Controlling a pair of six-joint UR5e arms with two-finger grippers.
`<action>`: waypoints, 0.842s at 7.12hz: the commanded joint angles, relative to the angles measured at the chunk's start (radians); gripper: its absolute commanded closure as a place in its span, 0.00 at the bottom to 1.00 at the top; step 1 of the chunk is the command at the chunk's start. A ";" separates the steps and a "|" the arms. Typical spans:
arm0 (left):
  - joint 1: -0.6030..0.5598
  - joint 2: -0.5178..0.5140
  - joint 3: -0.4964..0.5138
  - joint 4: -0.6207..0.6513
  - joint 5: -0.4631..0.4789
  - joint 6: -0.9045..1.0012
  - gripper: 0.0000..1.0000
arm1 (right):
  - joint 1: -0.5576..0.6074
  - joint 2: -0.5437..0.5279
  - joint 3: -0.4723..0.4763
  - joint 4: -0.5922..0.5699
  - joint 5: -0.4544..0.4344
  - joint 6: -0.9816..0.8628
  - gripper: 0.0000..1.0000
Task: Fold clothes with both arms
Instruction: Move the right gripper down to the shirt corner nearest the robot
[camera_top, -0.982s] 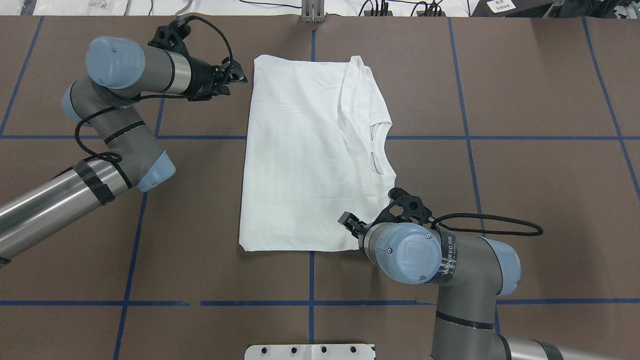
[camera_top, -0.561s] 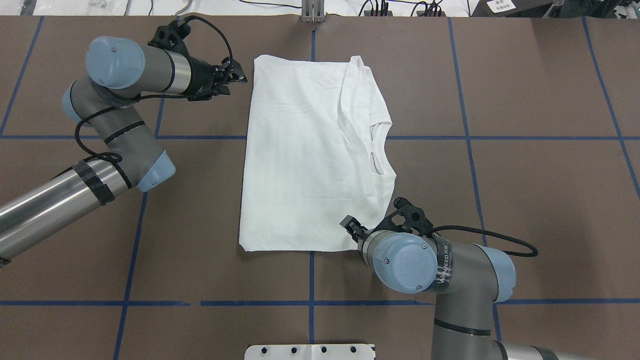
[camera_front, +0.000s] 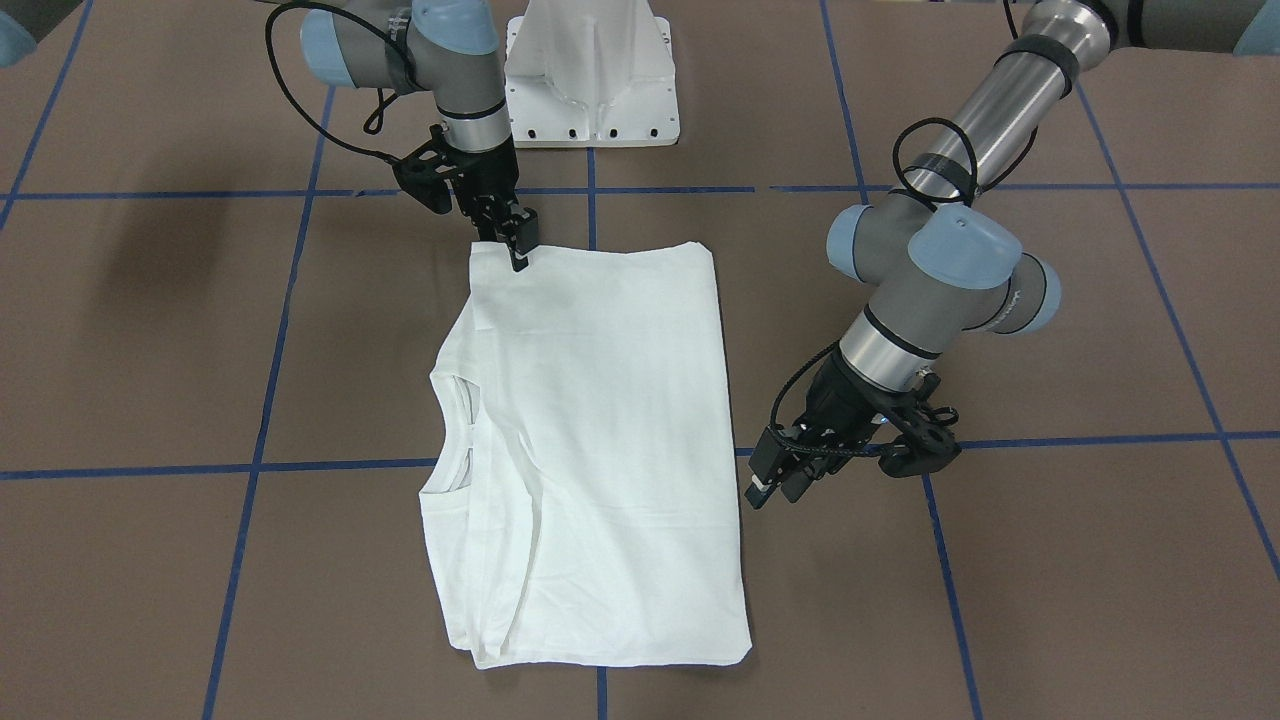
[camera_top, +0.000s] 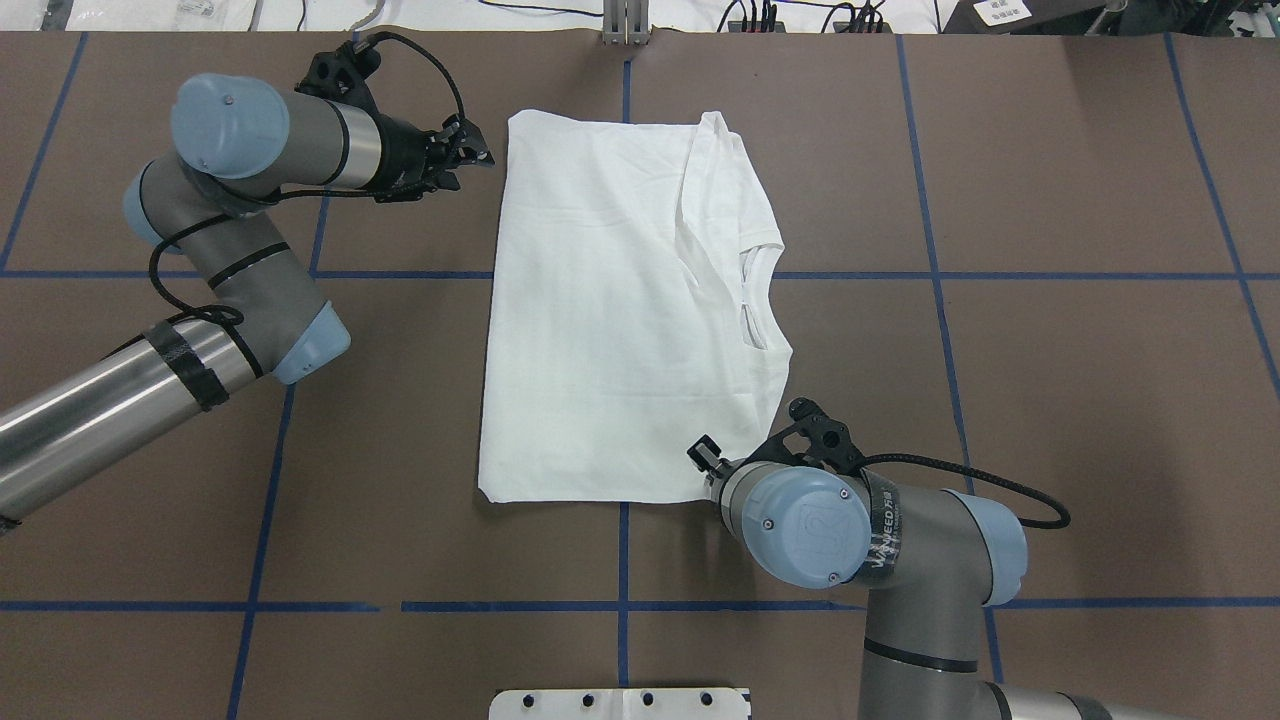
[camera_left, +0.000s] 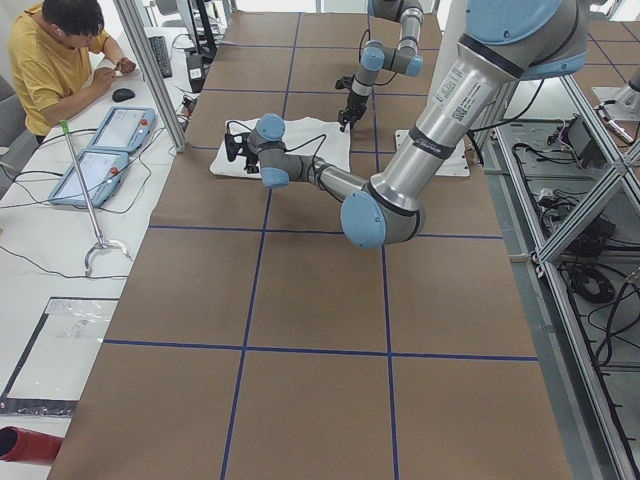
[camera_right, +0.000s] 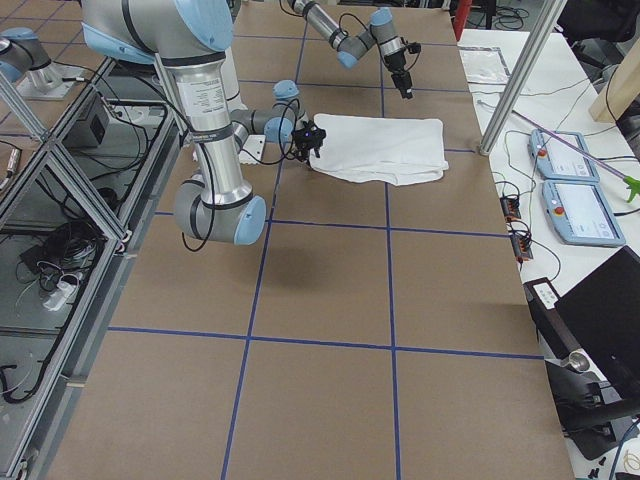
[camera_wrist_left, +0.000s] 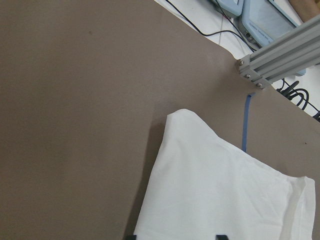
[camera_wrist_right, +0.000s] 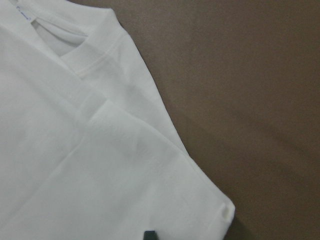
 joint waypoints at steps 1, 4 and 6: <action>0.000 0.004 0.000 0.000 0.000 0.002 0.39 | 0.005 0.008 0.000 -0.001 0.001 0.006 1.00; 0.000 0.004 -0.009 0.001 -0.005 0.000 0.39 | 0.025 0.014 0.027 -0.001 0.005 0.008 1.00; 0.000 0.004 -0.049 0.005 -0.006 -0.002 0.39 | 0.019 -0.009 0.084 -0.011 0.008 0.012 1.00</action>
